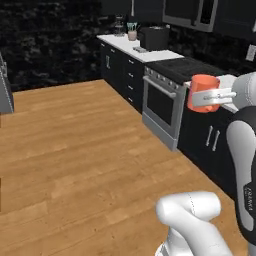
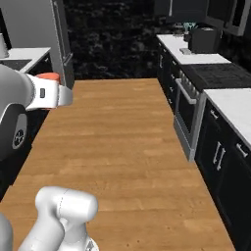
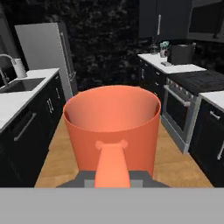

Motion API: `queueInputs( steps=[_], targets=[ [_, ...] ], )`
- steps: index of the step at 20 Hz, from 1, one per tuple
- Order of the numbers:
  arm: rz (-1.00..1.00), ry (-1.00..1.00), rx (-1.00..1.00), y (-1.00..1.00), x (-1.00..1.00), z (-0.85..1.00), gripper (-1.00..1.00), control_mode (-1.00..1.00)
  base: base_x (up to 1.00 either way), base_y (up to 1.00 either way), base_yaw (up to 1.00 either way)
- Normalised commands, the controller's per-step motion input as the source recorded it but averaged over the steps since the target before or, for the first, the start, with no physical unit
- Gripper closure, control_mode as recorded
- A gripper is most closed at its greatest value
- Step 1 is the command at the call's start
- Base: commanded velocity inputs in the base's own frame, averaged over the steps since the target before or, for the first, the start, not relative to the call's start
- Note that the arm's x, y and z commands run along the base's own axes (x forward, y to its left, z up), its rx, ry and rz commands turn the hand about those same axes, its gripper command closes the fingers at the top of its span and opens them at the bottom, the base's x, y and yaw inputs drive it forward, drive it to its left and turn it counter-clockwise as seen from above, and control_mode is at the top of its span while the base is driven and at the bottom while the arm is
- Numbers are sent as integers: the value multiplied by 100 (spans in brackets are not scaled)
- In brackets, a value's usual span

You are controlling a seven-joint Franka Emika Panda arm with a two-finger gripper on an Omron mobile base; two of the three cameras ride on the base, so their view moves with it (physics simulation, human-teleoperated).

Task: Gather all objects into one cabinet and sort the glasses and bowls to opposite sides.

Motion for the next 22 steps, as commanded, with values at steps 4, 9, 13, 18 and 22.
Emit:
queueInputs(
  steps=[4,9,13,18,22],
  targets=[
    [0,0,0,0,0,0,100,100,41,-2,65],
    [0,0,0,0,0,0,100,100,70,-12,45],
    [0,0,0,0,0,0,100,100,82,0,8],
    [0,0,0,0,0,0,100,100,99,0,-5],
    [0,0,0,0,0,0,100,100,100,0,-9]
  ],
)
